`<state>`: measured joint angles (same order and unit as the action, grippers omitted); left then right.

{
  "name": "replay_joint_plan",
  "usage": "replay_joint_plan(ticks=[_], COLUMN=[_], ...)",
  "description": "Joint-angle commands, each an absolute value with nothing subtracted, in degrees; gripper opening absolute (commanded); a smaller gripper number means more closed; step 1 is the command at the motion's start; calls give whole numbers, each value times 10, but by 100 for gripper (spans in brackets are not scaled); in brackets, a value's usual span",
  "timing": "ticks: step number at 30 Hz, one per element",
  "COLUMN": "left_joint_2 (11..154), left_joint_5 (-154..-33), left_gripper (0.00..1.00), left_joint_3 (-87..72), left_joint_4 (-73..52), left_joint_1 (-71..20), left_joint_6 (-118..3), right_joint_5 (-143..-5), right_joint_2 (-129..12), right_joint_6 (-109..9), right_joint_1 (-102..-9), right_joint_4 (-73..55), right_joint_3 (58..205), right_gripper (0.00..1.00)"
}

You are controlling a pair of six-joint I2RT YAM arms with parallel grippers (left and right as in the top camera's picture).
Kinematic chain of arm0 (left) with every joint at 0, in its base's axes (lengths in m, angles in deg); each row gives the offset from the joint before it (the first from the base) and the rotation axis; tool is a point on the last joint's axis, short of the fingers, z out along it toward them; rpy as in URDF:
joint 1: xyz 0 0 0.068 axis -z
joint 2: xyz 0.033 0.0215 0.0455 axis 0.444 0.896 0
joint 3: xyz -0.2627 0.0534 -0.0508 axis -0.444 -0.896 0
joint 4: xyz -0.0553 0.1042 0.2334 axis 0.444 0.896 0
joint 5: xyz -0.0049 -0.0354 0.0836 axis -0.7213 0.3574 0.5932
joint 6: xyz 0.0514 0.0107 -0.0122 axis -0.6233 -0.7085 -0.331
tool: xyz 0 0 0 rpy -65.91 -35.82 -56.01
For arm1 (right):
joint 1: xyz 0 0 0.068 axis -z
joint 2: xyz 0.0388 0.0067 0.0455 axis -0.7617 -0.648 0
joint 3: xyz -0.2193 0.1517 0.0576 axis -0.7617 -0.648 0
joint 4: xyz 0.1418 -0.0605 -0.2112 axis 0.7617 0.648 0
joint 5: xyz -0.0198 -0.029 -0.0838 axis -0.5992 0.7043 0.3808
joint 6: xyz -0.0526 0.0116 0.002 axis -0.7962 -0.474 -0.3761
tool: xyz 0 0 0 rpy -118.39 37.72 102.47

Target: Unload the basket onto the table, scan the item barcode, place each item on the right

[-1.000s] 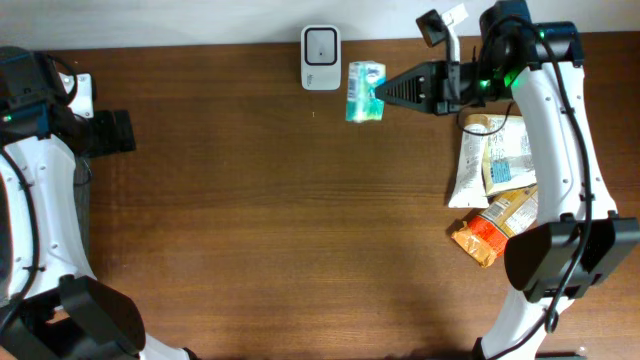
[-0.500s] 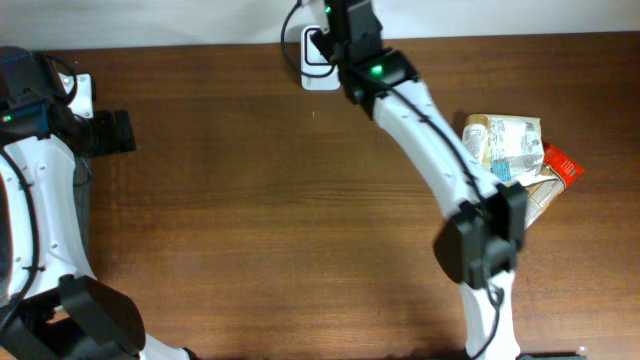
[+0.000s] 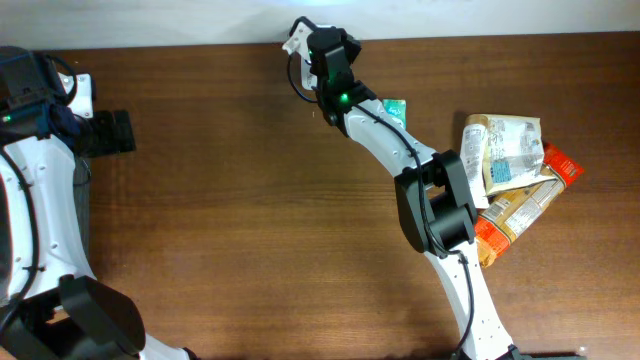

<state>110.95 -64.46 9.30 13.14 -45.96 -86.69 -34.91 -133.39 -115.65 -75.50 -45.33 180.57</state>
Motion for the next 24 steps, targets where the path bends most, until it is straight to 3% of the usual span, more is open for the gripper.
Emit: replay_joint_plan(ticks=[1,3,6,9,12,16,20,24], left_joint_2=[1108,1108,1108,1108,1108,1108,1108,1108], left_joint_5=[-649,-649,-649,-649,-649,-649,-649,-649], left_gripper=[99,99,99,99,99,99,99,99], left_joint_3=[96,95,95,96,96,96,96,96], left_joint_4=[133,133,132,133,133,132,133,133], left_joint_1=[-463,-463,-463,-463,-463,-463,-463,-463], left_joint_6=[-872,-872,-872,-872,-872,-872,-872,-872], right_joint_5=[-356,-400,-511,-618,-792,-928,-932,-891], right_joint_2=[-1267,-1217,-1119,-1087,-1118,-1200,-1267,-1290], right_joint_6=[-1049,-976,-755,-634,-621,-632,-653,-653], right_joint_1=[-755,-750,-714,-642,-554,-499,-511,-511], right_joint_4=[-397,-310,-98,68,169,187,188,176], right_joint_3=[1809,1809,1809,1809,1809,1809,1809,1809], right_gripper=[4,12,27,27,27,34,43,41])
